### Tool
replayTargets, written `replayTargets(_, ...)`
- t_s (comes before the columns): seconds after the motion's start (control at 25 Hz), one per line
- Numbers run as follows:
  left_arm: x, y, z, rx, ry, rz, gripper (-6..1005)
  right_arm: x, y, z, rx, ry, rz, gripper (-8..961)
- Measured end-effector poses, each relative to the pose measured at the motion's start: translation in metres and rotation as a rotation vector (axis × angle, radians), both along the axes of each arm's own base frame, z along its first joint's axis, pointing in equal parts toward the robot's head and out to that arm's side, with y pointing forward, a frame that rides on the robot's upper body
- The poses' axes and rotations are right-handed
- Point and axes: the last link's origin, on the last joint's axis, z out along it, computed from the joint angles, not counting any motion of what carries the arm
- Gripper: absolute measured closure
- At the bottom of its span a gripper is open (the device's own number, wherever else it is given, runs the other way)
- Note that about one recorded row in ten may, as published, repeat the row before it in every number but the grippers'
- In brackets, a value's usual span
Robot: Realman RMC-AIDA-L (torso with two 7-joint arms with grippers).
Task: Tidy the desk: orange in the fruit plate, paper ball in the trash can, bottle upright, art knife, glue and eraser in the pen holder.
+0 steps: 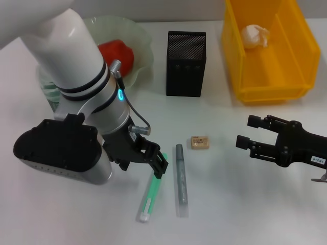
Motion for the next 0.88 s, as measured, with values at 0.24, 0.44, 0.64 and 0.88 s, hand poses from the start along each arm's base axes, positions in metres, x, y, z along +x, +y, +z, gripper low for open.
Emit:
replayTargets(0.24,0.007,-0.003,-0.005,-0.007,0.021,-0.005,227,0.002,-0.001,0.002,0.005,-0.007,0.006,178)
replayTargets(0.44,0.009,-0.008,-0.013,-0.007,0.022,-0.002,233,0.001,-0.001,0.000,0.025,-0.019,0.026,178)
replayTargets(0.64,0.012,-0.012,-0.022,-0.012,0.025,0.001,239,0.005,-0.005,0.000,0.025,-0.027,0.022,178)
replayTargets(0.88,0.016,-0.015,-0.034,0.000,0.020,-0.007,247,0.010,-0.009,0.002,0.028,-0.037,0.014,179)
